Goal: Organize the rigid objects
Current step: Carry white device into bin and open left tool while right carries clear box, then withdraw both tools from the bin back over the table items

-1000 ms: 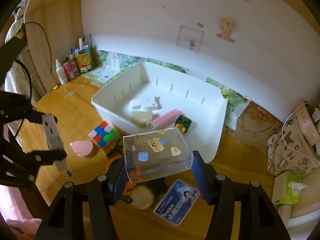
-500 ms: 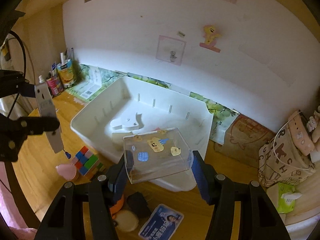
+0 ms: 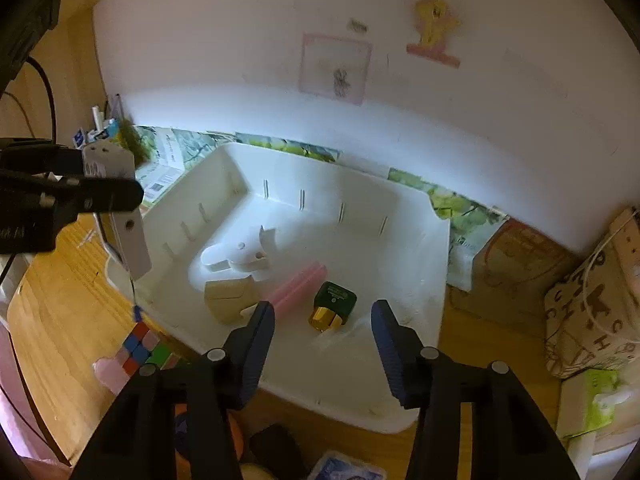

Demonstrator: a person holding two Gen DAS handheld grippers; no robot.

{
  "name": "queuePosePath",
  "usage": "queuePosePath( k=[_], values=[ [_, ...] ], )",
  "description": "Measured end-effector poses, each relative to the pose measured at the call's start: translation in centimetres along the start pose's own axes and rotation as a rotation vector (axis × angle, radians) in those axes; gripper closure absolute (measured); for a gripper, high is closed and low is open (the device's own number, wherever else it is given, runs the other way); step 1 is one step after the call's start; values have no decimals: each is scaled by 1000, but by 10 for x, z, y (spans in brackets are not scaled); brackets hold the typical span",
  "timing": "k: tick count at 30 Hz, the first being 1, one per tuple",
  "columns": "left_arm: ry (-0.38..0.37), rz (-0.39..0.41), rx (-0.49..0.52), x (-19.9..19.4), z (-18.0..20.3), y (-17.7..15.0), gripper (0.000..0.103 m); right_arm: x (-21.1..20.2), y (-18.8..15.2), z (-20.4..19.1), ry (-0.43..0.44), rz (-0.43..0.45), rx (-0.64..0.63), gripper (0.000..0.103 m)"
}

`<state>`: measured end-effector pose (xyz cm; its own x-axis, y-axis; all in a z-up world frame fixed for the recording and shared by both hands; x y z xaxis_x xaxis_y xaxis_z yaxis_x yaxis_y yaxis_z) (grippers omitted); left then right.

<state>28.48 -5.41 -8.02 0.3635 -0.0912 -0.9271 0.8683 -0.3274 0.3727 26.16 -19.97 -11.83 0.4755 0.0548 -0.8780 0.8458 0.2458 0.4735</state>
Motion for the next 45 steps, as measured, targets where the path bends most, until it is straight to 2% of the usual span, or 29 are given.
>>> queuePosePath(
  k=[5, 13, 23, 30, 33, 37, 45],
  values=[
    [0, -14, -54, 24, -13, 12, 41, 15, 0, 5, 4, -27, 25, 53],
    [-2, -67, -63, 53, -12, 14, 41, 19, -3, 17, -1, -43, 78, 53],
    [-16, -92, -39, 58, -4, 11, 41, 1, -5, 22, -22, -25, 122, 53],
    [-3, 8, -44, 20, -10, 16, 33, -33, -10, 20, -43, 31, 142, 49],
    [-1, 42, -48, 1, -10, 10, 30, -52, -13, 17, -52, 68, 144, 45],
    [12, 92, -50, -28, -11, -1, 26, -78, -19, 14, -68, 116, 137, 44],
    [-13, 173, -105, -84, -15, -23, 22, -126, -36, 9, -87, 220, 133, 36]
  ],
)
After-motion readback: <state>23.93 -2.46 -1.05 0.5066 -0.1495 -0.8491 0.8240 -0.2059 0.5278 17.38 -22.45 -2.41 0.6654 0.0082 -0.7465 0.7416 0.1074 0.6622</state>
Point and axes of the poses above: each gripper's, at about its wrist camera, not at the fingertips, and x roughly the way its jaws point, z to its right, y to its top, the point moved 6 cm from there along x, roughly the way its jaws point, and after that the axes turned 11 degrees about -z, right-handed, at the moved point
